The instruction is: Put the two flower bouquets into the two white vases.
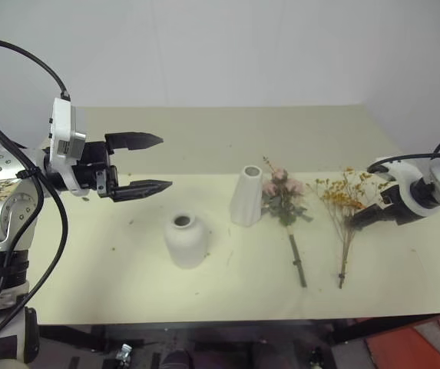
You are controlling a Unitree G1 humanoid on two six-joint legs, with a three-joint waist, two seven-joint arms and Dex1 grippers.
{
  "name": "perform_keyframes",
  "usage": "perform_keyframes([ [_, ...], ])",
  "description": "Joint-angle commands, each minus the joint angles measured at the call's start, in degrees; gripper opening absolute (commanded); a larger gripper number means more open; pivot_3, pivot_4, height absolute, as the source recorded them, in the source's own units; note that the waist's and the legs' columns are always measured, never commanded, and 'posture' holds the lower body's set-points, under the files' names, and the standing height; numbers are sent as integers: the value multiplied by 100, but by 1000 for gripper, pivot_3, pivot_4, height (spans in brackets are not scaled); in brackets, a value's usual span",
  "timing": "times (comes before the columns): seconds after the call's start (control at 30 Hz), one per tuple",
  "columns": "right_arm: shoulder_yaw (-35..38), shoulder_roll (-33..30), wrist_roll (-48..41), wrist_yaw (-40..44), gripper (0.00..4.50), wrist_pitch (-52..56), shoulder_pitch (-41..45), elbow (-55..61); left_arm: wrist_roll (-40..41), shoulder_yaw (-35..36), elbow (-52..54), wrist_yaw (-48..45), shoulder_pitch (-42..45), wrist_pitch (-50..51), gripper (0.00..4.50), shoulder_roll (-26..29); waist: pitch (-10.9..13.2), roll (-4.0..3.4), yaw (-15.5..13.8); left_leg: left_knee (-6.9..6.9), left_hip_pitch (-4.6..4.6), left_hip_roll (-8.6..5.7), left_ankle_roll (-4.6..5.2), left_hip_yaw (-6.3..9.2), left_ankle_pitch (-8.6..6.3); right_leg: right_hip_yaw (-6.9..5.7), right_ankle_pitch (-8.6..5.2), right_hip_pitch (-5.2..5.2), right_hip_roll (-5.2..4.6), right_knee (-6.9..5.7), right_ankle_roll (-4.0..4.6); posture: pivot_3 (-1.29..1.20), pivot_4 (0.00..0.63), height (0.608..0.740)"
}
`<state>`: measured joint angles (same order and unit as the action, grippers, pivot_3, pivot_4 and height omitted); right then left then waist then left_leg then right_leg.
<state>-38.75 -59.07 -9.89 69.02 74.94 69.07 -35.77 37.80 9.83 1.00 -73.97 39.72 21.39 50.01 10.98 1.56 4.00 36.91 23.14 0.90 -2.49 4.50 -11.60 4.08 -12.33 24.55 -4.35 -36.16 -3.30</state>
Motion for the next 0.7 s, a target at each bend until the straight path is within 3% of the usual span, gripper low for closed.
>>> perform_keyframes([
  [0.03,-246,16,300,417,4500,-138,212,-219,-26,25,80,-24,203,-91,4452,-20,1,-2,5,0,0,0,0,0,0,0,0,0,0,-2,1,0,150,740],
  [0.17,-437,225,523,624,4500,-180,144,-559,-30,-3,145,-10,234,-65,4452,-90,1,-2,8,2,0,-1,0,1,0,0,1,0,0,-3,2,0,150,740],
  [0.7,144,1432,1167,387,4500,-635,430,-2282,-11,63,327,89,120,68,4452,-53,1,-2,12,6,-12,-1,-1,4,1,0,10,-9,2,-13,14,0,150,740],
])
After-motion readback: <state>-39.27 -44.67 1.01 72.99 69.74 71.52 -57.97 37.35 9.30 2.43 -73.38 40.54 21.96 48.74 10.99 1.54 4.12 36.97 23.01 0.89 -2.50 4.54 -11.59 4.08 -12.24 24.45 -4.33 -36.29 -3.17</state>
